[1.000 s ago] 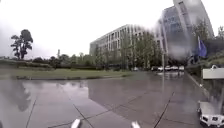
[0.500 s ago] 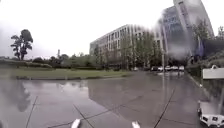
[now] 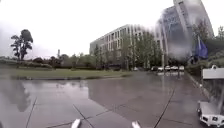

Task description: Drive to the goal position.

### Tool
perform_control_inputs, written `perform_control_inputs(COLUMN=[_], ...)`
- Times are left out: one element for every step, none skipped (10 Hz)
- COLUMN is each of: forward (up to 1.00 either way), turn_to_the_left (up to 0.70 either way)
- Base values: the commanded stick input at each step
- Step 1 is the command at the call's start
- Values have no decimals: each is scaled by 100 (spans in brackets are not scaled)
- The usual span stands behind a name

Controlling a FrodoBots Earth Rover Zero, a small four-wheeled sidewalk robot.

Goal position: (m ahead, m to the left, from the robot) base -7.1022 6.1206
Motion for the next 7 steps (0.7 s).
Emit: perform_control_inputs(forward=[5, 5, 5, 5, 5, 4, 5], turn_to_the_left=[0, 0, 0, 0, 0, 0, 0])
